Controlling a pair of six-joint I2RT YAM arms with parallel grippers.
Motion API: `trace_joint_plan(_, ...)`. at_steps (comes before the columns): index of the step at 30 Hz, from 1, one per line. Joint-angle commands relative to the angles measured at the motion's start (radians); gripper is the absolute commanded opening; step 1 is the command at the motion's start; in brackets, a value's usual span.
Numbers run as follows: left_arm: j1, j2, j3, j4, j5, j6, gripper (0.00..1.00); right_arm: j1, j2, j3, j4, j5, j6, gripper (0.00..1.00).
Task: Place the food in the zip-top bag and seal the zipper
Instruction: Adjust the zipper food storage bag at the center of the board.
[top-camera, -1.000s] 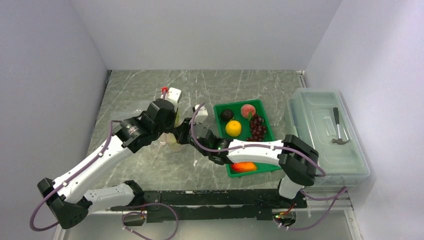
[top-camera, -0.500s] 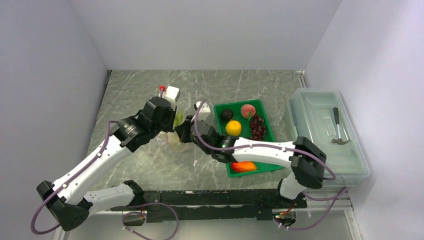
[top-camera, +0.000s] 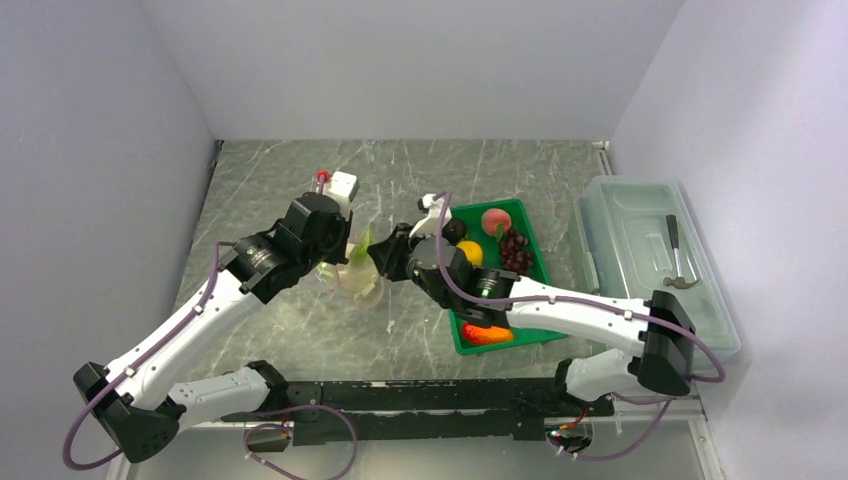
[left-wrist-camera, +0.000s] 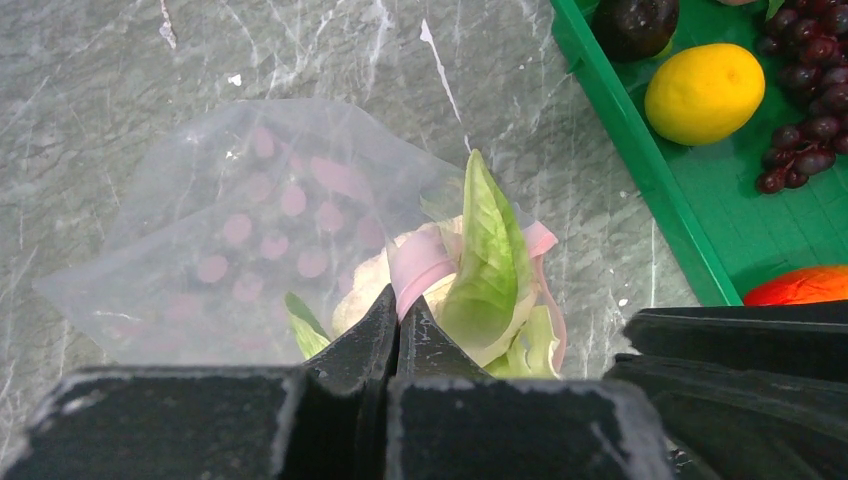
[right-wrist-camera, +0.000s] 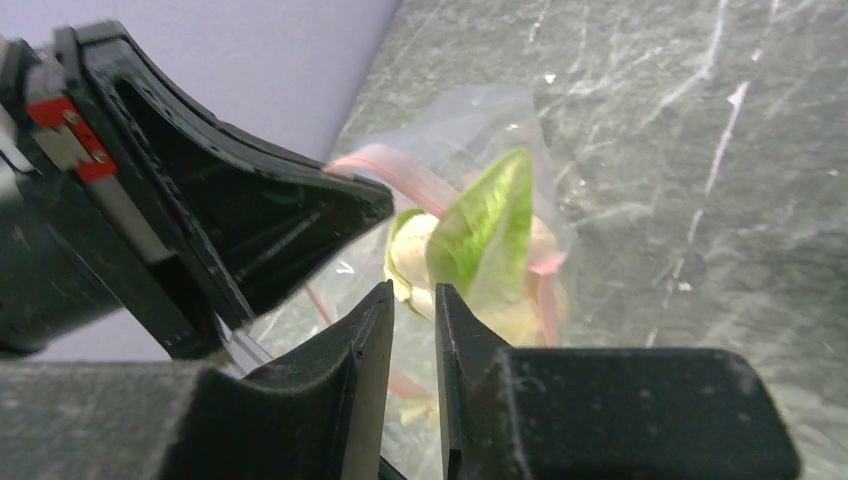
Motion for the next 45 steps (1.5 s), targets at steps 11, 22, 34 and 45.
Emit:
trace_joint_plan(11,0.011,-0.012,0.007,0.045,0.014,-0.009,0.00,-0.002,-0.075,-0.173,-0.112,0.032,0.151,0.37)
trace_joint_plan(22,0.012,-0.012,0.007,0.043,0.014,-0.008,0.00,0.001,0.006,-0.180,-0.044,-0.045,0.171,0.37)
trace_joint_plan(34,0.015,-0.015,0.006,0.046,0.016,-0.008,0.00,0.004,0.101,-0.134,-0.043,-0.030,0.175,0.35)
trace_joint_plan(45,0.015,-0.018,0.006,0.046,0.026,-0.009,0.00,0.004,0.155,-0.067,-0.052,-0.010,0.152,0.30)
